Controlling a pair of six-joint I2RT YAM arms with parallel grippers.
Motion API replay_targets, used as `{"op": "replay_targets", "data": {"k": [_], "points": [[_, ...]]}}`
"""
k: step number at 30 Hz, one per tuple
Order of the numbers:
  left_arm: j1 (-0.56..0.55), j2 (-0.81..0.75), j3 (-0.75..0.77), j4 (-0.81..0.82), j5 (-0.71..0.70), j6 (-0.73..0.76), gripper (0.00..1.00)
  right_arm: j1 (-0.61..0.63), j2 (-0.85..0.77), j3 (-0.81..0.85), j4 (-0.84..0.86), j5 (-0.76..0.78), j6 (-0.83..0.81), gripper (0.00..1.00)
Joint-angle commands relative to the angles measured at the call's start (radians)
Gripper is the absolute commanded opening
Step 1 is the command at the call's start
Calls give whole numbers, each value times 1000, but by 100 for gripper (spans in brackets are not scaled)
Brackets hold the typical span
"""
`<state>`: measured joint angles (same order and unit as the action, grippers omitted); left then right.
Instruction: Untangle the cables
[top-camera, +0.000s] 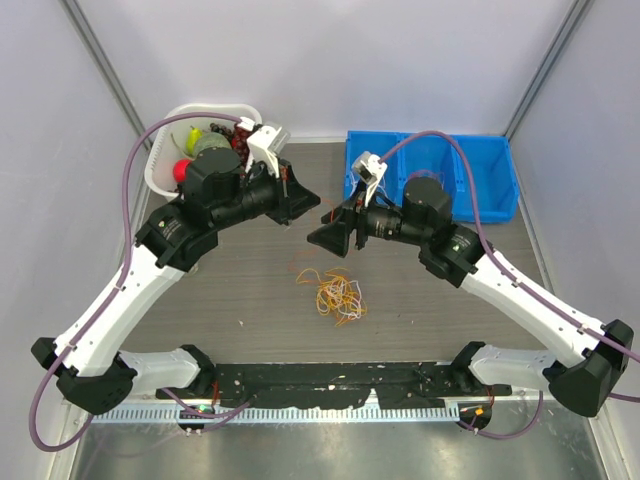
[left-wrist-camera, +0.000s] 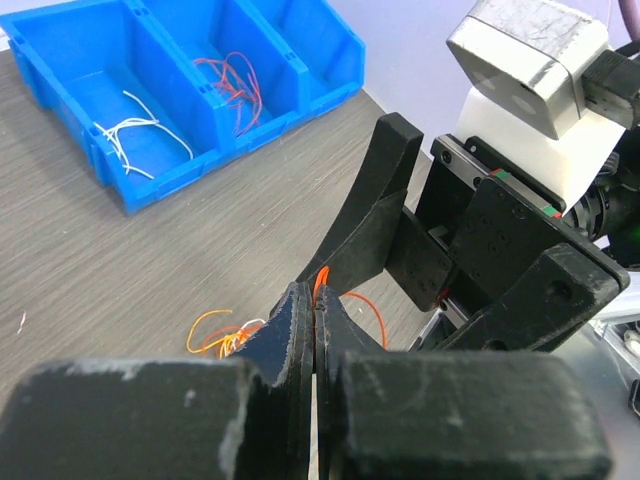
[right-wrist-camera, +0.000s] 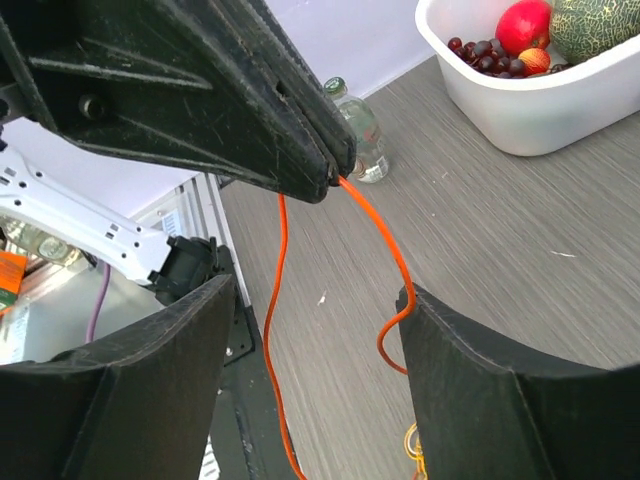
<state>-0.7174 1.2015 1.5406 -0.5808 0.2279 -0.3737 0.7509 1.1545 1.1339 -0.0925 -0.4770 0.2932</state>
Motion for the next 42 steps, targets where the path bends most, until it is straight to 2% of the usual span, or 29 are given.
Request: {"op": "replay_targets", "data": {"k": [1,5,10,12,14,15,16,18,20,22,26,29,34,38,42], "points": [[4,0,38,29,-19,-51,0,25,-1,-11,128,59,64,68],[4,1,47,21,-61,-83,0,56,5,4,99,152,46,54],[3,-6,65,32,-88,-122,0,79,25,15,99,167,41,40],[4,-17,67,44,-102,-134,0,87,40,26,100,164,43,28],[4,-28,70,52,-113,-131,0,88,54,41,106,158,50,3],[4,-36,72,45,-124,-116,10,88,56,55,112,176,61,1],[4,-49,72,35,-145,-90,23,88,56,64,115,187,66,1],[4,-107,49,26,-220,-42,58,88,60,122,103,243,61,1],[4,-184,-12,41,-339,-12,76,87,77,219,44,308,52,1],[3,-276,-91,85,-433,10,85,88,96,326,-9,365,29,1],[3,-439,-238,151,-515,59,91,85,146,583,-45,471,0,1],[4,-497,-289,112,-539,71,92,85,172,703,-49,566,-29,1],[4,-520,-352,78,-527,41,92,85,249,918,-55,635,-107,1],[4,-501,-408,101,-452,-1,93,84,323,1059,-91,689,-189,1],[4,-471,-445,96,-395,-54,93,76,344,1064,-66,797,-281,1]]}}
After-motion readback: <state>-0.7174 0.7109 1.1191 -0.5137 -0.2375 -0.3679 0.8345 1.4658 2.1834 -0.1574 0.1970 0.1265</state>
